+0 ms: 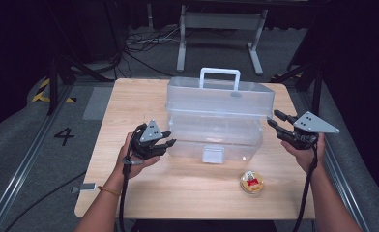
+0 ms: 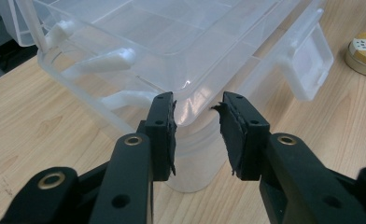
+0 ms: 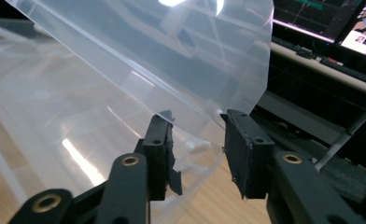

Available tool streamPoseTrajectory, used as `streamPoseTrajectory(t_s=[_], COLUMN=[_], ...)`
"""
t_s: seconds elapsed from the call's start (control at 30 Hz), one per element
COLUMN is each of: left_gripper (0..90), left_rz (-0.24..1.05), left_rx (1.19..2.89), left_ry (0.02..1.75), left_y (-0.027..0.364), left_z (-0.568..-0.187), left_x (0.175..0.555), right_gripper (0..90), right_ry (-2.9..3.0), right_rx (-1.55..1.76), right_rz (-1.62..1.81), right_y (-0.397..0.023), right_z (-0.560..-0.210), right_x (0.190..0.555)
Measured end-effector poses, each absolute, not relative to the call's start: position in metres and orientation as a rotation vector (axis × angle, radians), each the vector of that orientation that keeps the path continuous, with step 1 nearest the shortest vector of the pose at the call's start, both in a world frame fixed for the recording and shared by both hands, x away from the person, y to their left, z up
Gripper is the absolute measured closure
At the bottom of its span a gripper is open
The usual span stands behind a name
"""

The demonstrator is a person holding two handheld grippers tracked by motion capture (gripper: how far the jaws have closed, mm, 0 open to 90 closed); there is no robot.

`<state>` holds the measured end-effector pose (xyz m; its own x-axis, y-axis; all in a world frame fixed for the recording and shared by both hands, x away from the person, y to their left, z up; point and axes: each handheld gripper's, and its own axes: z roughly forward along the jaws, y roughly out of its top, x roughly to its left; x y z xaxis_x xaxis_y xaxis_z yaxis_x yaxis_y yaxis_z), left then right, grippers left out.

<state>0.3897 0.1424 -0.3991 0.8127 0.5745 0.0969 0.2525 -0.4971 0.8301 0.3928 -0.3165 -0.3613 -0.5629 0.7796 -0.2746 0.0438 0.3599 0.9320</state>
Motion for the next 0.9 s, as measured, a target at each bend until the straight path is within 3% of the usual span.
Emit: streamPoseTrajectory(t_s=[0.37,0.9], left_gripper=[61.8,56.4], left_rz=[0.457,0.416], left_rx=[2.123,2.283], left_ry=[0.55,0.441], left_y=[0.139,0.102], left_z=[-0.395,-0.401], left_x=[0.385,0.395], right_gripper=[70.2,73.3], right_ry=[1.785,1.733], right_rx=[0.709,0.794], right_rz=[1.215,1.154], right_y=[-0.306,-0.294], right_z=[-0.358,-0.343], right_x=[0.398,0.407])
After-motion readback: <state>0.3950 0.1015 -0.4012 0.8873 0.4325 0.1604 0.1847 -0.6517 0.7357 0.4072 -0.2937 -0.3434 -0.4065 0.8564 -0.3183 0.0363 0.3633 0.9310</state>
